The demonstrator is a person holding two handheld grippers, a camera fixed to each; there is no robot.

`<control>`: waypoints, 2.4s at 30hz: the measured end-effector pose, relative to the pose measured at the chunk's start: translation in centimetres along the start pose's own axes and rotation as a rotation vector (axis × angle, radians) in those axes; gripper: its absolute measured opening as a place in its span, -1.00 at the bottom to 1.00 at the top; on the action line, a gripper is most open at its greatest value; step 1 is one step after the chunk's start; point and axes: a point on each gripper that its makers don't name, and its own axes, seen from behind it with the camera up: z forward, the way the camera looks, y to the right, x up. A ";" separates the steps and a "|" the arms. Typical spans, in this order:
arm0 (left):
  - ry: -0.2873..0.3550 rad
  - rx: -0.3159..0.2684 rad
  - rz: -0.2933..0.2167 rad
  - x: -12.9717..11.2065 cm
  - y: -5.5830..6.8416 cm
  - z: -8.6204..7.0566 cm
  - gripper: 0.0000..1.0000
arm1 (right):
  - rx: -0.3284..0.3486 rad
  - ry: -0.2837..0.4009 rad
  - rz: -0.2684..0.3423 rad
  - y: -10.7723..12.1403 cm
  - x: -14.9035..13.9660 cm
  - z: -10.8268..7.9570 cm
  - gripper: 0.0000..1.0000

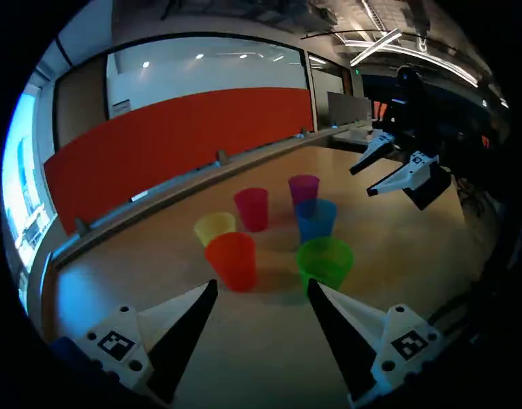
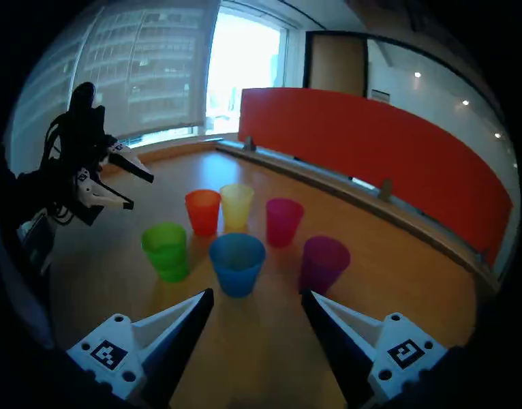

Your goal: Pour water

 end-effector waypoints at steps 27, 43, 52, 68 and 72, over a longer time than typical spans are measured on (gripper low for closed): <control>0.366 0.502 -0.183 7.1 -10.7 -7.0 0.96 | -0.623 0.446 0.161 10.8 9.1 -11.4 1.00; 0.421 0.592 -0.246 5.7 -11.7 -9.1 0.96 | -0.777 0.521 0.255 11.9 6.5 -14.2 1.00; 0.391 0.616 -0.250 2.9 -10.6 -8.5 0.96 | -0.838 0.500 0.132 9.5 5.3 -13.6 1.00; 0.419 0.707 -0.255 0.6 -9.9 -9.6 0.96 | -0.844 0.473 0.245 8.8 1.8 -12.7 1.00; 0.432 0.716 -0.256 0.4 -9.6 -9.8 0.97 | -0.856 0.474 0.276 9.3 1.2 -13.5 1.00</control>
